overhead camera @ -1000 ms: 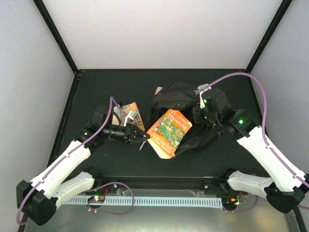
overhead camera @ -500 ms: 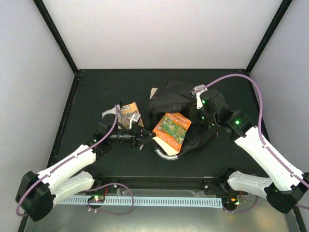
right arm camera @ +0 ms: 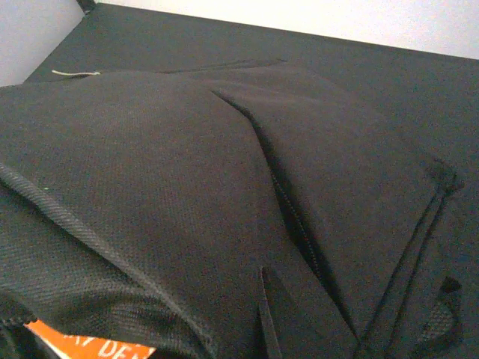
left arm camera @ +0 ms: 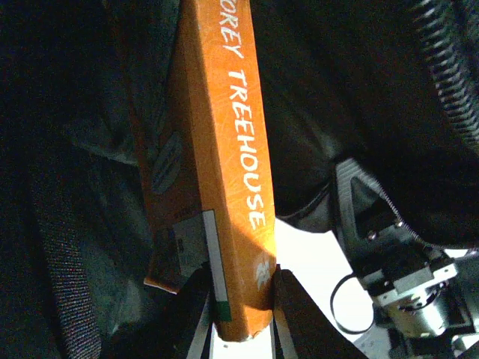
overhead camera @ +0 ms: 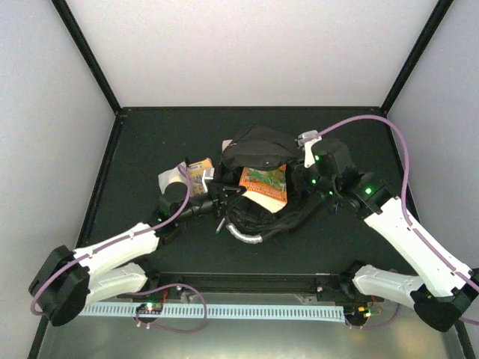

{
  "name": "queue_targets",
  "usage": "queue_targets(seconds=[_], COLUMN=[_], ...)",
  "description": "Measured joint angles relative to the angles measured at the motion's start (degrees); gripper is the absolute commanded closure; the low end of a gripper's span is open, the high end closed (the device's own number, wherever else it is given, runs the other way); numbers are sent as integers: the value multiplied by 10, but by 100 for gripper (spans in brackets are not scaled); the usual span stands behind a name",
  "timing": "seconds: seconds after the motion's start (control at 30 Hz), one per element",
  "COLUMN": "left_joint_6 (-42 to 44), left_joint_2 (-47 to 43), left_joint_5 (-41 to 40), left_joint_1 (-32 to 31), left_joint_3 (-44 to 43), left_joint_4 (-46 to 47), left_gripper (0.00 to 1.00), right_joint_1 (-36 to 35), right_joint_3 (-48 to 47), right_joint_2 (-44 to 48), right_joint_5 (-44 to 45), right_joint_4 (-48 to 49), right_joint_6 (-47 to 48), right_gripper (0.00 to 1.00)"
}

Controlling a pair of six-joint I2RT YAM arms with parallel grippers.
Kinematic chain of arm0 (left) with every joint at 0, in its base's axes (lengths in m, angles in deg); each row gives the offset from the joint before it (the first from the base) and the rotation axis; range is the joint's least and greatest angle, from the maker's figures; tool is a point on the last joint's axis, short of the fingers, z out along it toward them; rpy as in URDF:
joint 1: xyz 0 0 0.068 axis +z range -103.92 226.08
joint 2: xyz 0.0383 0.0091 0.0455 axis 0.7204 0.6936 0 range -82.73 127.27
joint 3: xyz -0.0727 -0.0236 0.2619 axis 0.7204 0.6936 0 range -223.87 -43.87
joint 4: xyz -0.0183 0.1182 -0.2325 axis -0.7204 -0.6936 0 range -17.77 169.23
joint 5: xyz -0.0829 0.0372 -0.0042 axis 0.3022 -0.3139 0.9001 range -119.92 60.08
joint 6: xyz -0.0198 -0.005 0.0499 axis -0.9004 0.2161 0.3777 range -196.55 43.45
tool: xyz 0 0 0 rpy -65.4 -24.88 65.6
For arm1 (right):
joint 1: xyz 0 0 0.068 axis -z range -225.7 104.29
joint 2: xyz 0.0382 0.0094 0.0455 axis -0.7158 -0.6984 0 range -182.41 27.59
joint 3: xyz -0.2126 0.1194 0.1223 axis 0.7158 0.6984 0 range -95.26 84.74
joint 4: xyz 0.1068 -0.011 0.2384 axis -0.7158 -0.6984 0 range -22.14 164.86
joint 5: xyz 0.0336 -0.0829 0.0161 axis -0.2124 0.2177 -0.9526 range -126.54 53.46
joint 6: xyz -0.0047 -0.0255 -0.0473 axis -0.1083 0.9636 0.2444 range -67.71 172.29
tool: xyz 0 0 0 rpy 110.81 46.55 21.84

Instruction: Pack the student bag

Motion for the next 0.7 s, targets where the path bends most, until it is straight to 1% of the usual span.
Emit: queue_targets(seconds=[0.17,0.27,0.37,0.43,0.6,0.67,0.7], left_joint_6=[-46,-64,-64,-54,-30,-18,-13], left_joint_2=[50,81,93,91,86,91,96], left_joint_5=[-44,-54,-57,-63,-77,-79,-80], left_joint_1=[-11,-11,-11,-11,-11,-13,-14], left_joint_3=[4,1,-13,-30,-48,-60,-65], left_joint_4=[95,122,103,67,17,-9,-16], left_gripper=[98,99,99,98,98,78,66], right_joint_1=[0,1,1,2,2,2,2], right_joint_3=[5,5,9,12,22,23,24], right_joint_2=[5,5,5,6,15,16,16], right_joint_5=[-2,-2,-3,-5,-16,-19,-21], right_joint_4=[8,10,10,10,14,16,18], right_joint_6=[-5,-7,-8,-9,-12,-13,-14], right_gripper=[93,93,93,93,93,93,93])
